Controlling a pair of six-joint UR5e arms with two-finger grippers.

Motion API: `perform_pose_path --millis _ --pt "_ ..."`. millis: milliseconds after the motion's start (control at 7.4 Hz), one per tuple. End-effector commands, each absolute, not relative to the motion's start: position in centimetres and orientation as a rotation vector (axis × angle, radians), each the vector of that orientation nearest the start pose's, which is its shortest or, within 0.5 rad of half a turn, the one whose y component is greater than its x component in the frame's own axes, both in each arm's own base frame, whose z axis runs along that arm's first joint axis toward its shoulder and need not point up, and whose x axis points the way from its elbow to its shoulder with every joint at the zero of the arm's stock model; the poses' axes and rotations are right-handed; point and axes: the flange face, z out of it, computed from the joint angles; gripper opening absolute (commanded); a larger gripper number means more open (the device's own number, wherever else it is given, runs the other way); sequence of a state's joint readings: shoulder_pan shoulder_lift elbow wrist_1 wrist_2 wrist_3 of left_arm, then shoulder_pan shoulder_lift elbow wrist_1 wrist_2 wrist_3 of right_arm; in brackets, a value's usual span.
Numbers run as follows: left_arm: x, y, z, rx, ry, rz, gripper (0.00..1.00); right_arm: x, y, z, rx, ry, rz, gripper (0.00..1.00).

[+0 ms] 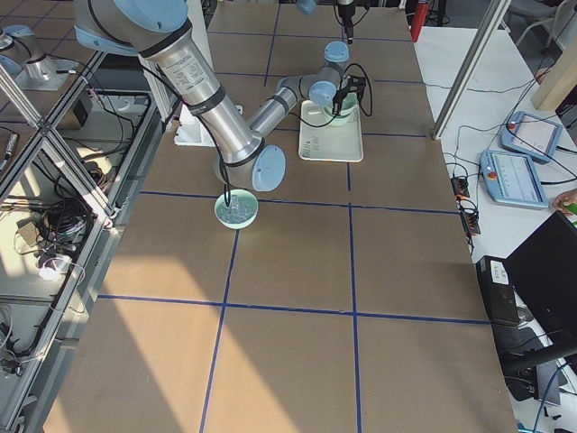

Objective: Stack green bowls together

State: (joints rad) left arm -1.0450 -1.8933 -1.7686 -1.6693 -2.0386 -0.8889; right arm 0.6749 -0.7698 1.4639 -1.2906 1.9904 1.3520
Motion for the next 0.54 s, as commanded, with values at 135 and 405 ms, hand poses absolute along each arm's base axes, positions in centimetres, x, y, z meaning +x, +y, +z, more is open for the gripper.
perform_pose_path --millis 135,405 --pt "20.4 -57.7 39.7 0.185 0.729 -0.192 1.0 -54.3 -53.1 16.4 0.064 -1.024 0.198 0.0" --pt "18.0 -58.3 40.8 0.183 0.74 -0.156 1.0 -54.9 -52.7 16.5 0.077 -1.019 0.197 0.0"
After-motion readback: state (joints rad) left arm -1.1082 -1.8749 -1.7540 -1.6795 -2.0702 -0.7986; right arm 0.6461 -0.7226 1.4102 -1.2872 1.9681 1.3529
